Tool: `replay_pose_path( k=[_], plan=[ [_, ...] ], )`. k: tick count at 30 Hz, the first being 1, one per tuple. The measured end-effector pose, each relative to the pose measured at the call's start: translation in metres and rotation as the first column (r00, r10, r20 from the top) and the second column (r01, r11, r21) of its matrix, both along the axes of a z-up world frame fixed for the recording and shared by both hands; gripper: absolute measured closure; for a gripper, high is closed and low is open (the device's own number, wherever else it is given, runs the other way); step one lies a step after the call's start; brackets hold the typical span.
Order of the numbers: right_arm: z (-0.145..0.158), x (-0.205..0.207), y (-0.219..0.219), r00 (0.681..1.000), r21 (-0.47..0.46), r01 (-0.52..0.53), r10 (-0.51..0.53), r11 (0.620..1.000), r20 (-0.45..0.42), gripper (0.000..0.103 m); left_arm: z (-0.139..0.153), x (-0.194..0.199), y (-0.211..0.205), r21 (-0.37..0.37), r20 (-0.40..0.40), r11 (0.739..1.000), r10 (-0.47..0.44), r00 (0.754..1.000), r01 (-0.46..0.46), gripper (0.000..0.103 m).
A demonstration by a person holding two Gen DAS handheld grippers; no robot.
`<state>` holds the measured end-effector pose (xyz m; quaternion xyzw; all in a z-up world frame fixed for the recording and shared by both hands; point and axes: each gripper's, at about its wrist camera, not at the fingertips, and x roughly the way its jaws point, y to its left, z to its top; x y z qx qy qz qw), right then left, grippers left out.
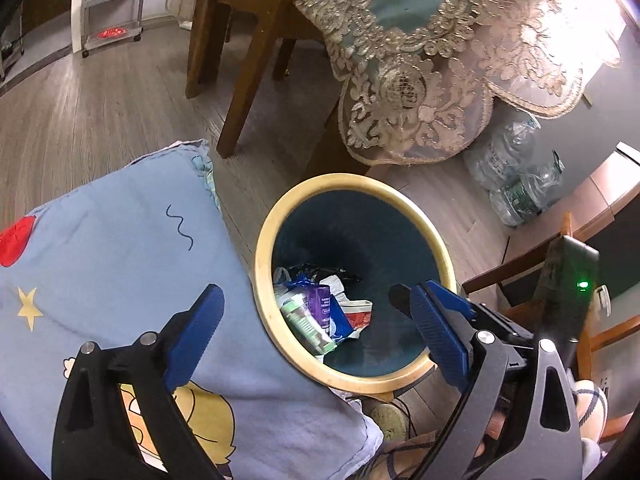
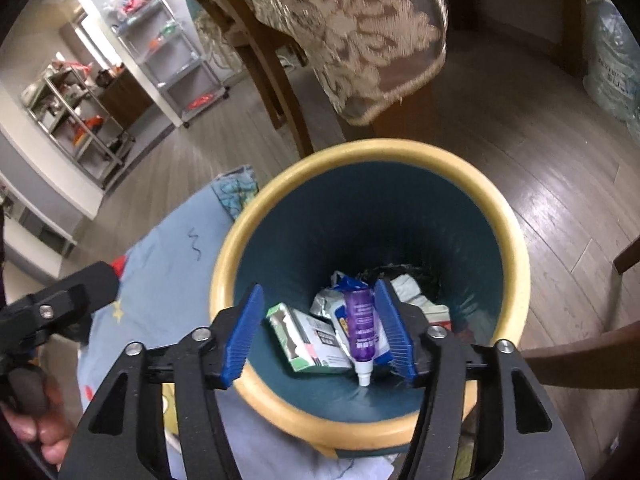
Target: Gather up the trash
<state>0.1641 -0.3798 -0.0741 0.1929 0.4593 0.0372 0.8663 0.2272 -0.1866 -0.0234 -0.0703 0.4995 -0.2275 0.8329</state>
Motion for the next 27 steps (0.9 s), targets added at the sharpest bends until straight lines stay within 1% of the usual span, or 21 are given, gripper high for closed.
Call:
replay_pose_path(
  k=[3, 5, 7, 12, 15, 18, 23, 25, 27],
  plan=[
    [0.017, -0.012, -0.003, 0.999, 0.003, 0.009, -0.009, 1.000, 0.033, 0.036, 0.007, -0.007, 0.000, 0.008, 0.025, 1.000, -0.008, 1.000, 0.007, 0.009],
    [0.030, -0.021, -0.003, 0.998, -0.004, 0.008, -0.007, 1.000, 0.062, 0.035, 0.012, -0.012, 0.002, 0.020, 0.043, 1.000, -0.008, 0.999, 0.007, 0.008],
    [0.046, -0.033, -0.003, 0.995, -0.041, -0.002, 0.006, 0.999, 0.102, 0.035, 0.020, -0.020, 0.007, 0.035, 0.071, 0.999, -0.005, 0.997, 0.002, 0.008],
    [0.082, -0.061, 0.000, 0.981, -0.123, -0.026, 0.049, 0.992, 0.186, 0.025, 0.038, -0.039, 0.018, 0.045, 0.125, 0.999, 0.005, 0.992, -0.010, 0.007],
    [0.091, -0.077, 0.001, 0.977, -0.155, -0.030, 0.062, 0.987, 0.205, 0.020, 0.048, -0.055, 0.020, 0.057, 0.159, 0.998, -0.016, 0.987, 0.007, 0.006],
    [0.095, -0.094, 0.003, 0.974, -0.168, -0.029, 0.065, 0.985, 0.216, 0.018, 0.054, -0.070, 0.022, 0.084, 0.200, 0.996, -0.029, 0.979, 0.013, 0.006],
    [0.101, -0.124, -0.002, 0.968, -0.171, 0.002, 0.041, 0.985, 0.248, 0.013, 0.061, -0.093, 0.028, 0.122, 0.249, 0.992, 0.002, 0.969, -0.034, 0.006],
    [0.104, -0.135, -0.002, 0.963, -0.169, 0.019, 0.027, 0.985, 0.268, 0.011, 0.063, -0.104, 0.031, 0.120, 0.268, 0.992, 0.010, 0.963, -0.043, 0.006],
    [0.106, -0.149, 0.001, 0.956, -0.186, 0.024, 0.032, 0.982, 0.291, 0.009, 0.064, -0.116, 0.032, 0.120, 0.281, 0.992, 0.000, 0.960, -0.035, 0.006]
  ],
)
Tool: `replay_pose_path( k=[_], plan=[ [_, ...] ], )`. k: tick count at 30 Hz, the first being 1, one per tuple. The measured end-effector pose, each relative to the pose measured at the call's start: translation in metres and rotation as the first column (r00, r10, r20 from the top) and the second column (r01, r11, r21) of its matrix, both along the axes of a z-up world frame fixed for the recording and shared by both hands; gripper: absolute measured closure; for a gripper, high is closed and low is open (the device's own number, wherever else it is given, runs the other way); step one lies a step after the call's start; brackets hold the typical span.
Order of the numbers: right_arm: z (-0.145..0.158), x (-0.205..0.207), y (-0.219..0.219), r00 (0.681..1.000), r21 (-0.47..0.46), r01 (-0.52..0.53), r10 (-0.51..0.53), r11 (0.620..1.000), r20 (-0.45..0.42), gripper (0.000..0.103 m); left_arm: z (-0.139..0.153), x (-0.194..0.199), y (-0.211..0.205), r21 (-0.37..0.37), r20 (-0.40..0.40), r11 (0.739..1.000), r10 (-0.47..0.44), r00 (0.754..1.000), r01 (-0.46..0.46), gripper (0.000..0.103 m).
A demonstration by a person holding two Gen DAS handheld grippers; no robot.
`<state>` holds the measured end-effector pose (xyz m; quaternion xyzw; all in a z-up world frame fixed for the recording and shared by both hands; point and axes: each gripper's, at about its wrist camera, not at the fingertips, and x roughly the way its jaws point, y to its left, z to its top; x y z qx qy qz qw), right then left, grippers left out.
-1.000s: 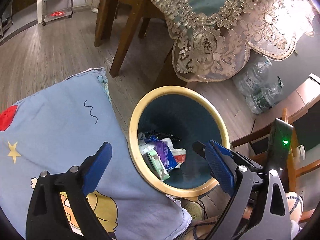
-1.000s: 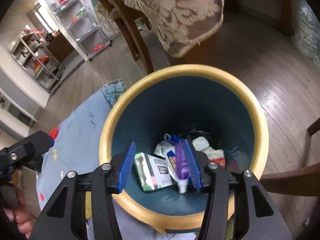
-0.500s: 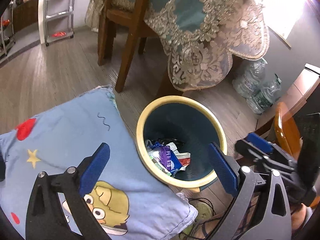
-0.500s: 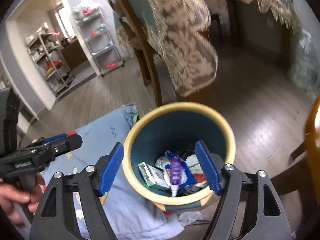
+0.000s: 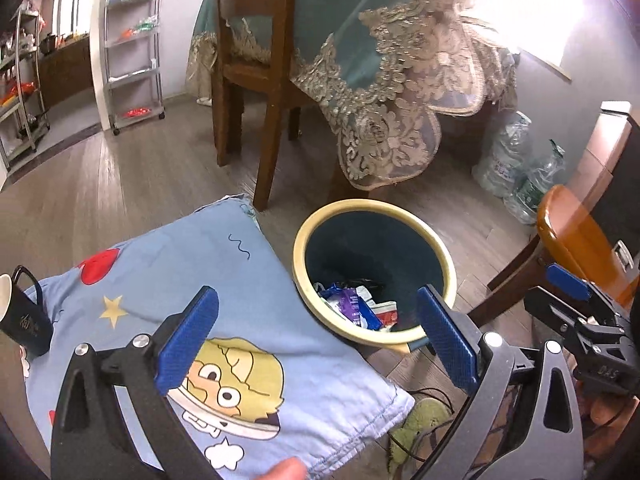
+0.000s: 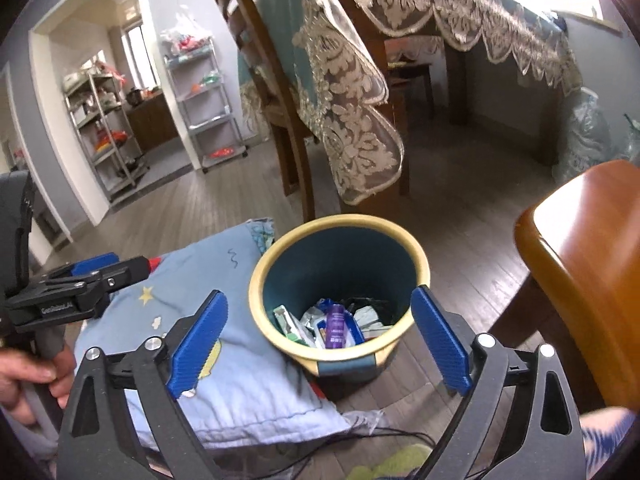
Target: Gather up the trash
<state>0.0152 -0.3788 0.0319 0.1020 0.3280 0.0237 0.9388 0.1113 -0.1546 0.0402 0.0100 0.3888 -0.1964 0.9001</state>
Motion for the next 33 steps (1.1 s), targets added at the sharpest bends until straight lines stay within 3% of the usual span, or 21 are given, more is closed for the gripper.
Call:
replay_pose_path(
  k=[4, 12, 33],
  plan=[
    [0.002, -0.018, 0.009, 0.999, -0.045, -0.005, 0.006, 0.999, 0.031, 0.008, 0.000, -0.018, 0.000, 0.002, 0.027, 1.000, -0.013, 1.000, 0.013, 0.006],
    [-0.004, -0.030, 0.009, 0.999, -0.032, 0.032, -0.031, 0.999, 0.028, 0.007, 0.002, -0.036, -0.003, 0.012, 0.091, 0.999, -0.033, 0.995, 0.032, 0.006],
    [-0.010, -0.024, 0.012, 1.000, -0.016, 0.013, -0.012, 1.000, 0.013, 0.007, -0.002, -0.036, -0.009, 0.019, 0.084, 0.999, -0.052, 0.995, 0.050, 0.006]
  ],
)
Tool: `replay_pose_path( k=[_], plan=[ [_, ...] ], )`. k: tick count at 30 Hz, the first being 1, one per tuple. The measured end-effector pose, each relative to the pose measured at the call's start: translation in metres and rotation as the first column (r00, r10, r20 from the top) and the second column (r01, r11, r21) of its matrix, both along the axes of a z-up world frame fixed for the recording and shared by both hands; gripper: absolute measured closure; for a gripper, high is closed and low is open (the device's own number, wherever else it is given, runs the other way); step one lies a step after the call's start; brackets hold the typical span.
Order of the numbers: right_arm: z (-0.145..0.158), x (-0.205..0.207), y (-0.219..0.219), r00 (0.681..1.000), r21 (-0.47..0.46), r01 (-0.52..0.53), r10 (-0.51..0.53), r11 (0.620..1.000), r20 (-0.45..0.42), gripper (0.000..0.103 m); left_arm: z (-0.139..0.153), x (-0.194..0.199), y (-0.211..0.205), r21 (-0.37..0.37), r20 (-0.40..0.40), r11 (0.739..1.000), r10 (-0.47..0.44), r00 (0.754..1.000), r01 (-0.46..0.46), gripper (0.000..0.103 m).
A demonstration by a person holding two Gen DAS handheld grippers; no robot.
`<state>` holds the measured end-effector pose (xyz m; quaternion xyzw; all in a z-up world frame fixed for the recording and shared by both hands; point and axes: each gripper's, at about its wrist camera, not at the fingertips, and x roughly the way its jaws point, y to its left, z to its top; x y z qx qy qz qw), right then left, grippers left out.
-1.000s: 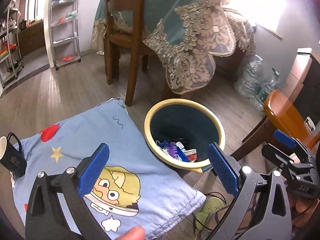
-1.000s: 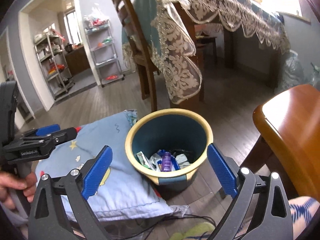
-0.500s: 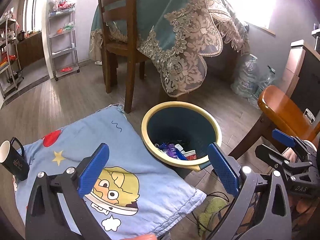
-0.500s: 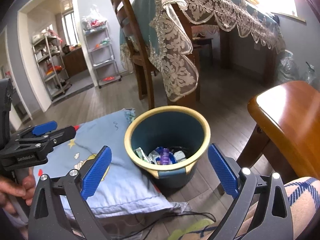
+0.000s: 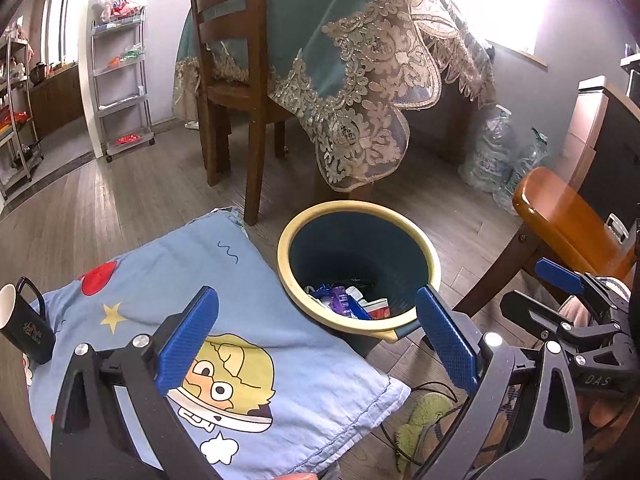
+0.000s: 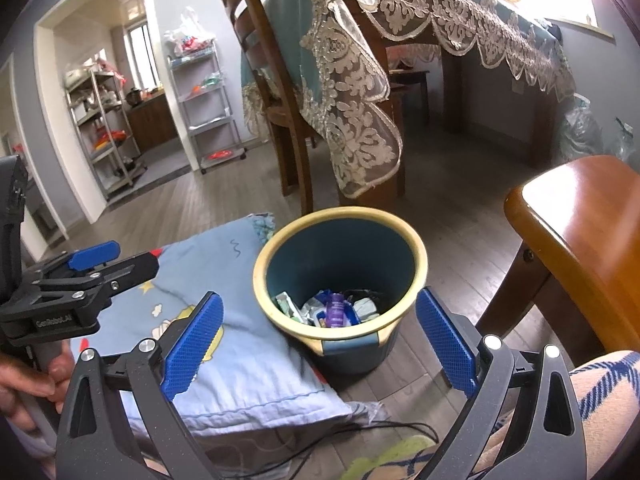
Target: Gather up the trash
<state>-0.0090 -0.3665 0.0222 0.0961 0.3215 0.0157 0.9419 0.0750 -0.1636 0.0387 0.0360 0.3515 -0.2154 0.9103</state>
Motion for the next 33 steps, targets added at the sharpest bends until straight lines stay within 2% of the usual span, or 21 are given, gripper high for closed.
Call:
replay_pose_path(
  k=[33],
  plan=[
    [-0.0023, 0.0008, 0.0023, 1.000, 0.006, -0.004, 0.004, 1.000, -0.006, 0.006, -0.0042, 0.0007, -0.0020, 0.002, -0.006, 1.000, -0.013, 1.000, 0.013, 0.006]
  ],
)
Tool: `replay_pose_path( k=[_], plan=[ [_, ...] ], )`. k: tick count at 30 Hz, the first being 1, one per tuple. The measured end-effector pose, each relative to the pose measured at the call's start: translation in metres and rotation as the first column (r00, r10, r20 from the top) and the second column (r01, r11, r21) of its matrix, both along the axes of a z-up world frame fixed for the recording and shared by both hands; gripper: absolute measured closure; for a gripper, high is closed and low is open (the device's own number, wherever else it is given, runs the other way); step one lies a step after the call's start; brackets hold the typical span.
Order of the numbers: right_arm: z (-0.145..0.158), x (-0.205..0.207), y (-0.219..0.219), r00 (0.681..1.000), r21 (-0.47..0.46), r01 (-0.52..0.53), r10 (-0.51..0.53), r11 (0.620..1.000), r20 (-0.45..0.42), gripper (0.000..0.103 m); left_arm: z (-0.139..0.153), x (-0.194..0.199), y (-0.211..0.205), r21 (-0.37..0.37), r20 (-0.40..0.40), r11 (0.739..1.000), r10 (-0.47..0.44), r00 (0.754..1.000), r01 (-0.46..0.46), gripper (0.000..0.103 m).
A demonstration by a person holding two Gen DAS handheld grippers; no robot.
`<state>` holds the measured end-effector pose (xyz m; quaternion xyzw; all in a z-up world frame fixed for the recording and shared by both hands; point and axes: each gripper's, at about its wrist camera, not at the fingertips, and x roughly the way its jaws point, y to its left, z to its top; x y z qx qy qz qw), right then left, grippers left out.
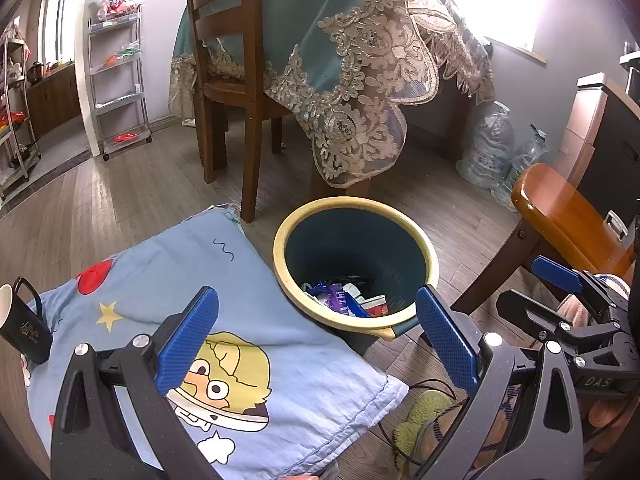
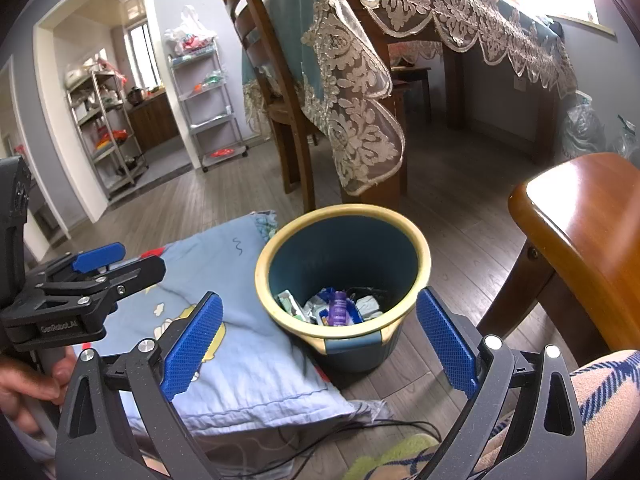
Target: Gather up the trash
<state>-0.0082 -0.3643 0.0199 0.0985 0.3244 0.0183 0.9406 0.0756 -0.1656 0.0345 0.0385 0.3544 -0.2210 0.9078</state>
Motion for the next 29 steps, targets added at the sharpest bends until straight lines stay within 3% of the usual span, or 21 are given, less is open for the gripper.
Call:
replay_pose_path(
  k=[29],
  plan=[
    [-0.0011, 0.0002, 0.0009, 1.000, 0.001, 0.001, -0.001, 1.000, 0.001, 0.006, 0.0004, 0.0012, -0.0009, 0.001, -0.004, 1.000, 0.006, 1.000, -0.006, 0.006]
  ],
)
